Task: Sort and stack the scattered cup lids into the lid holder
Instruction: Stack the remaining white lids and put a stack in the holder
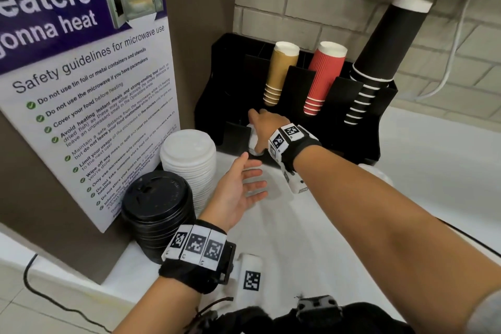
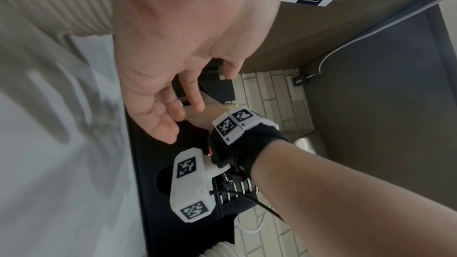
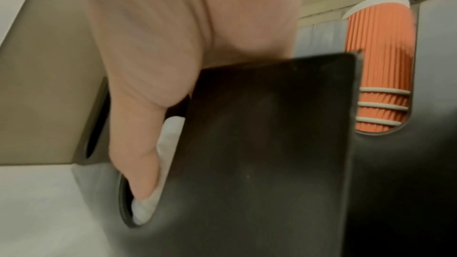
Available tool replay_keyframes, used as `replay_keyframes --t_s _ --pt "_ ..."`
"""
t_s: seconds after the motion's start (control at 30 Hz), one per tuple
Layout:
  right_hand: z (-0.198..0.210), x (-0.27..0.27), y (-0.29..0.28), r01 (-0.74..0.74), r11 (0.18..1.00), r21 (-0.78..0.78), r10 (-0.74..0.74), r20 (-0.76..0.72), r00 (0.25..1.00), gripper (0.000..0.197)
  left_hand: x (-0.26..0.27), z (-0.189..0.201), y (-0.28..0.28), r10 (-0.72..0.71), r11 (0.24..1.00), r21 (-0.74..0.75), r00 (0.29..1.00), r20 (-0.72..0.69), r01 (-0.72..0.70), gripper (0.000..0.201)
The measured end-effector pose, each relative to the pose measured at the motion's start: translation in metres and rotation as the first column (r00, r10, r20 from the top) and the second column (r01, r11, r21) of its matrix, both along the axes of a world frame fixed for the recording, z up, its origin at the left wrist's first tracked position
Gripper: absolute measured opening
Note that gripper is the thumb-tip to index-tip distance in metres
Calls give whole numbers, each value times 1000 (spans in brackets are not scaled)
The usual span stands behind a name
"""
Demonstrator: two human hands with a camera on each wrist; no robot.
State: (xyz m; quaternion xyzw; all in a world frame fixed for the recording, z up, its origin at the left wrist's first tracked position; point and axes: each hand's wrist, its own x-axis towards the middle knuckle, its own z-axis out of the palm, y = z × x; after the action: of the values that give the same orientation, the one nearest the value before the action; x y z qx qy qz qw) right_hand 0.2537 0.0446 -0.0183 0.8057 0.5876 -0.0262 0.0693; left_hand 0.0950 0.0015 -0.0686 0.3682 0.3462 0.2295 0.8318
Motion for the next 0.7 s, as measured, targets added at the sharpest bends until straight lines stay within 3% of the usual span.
replay_keyframes --t_s 0.2,0.33,0.43,0.57,0.63,0.7 --pt "0 -4 0 16 997 -77 -9 86 996 88 1 1 -2 4 1000 7 1000 -2 -4 36" --pt "4 -8 -7 9 1000 -25 -7 89 996 80 1 2 -4 0 1000 8 1000 -1 0 36" --pt "13 -12 -29 63 978 200 -47 -81 996 72 2 3 -4 -5 1000 4 1000 15 5 35" --pt "31 2 -94 256 792 554 -34 -379 925 51 4 4 -3 -21 999 41 999 33 20 35" --pt "34 18 -137 381 716 585 -101 -453 886 38 5 5 -3 -33 998 54 999 35 31 36" --pt "29 34 -175 536 669 515 -244 -529 813 30 7 6 -5 -48 996 72 998 29 46 36"
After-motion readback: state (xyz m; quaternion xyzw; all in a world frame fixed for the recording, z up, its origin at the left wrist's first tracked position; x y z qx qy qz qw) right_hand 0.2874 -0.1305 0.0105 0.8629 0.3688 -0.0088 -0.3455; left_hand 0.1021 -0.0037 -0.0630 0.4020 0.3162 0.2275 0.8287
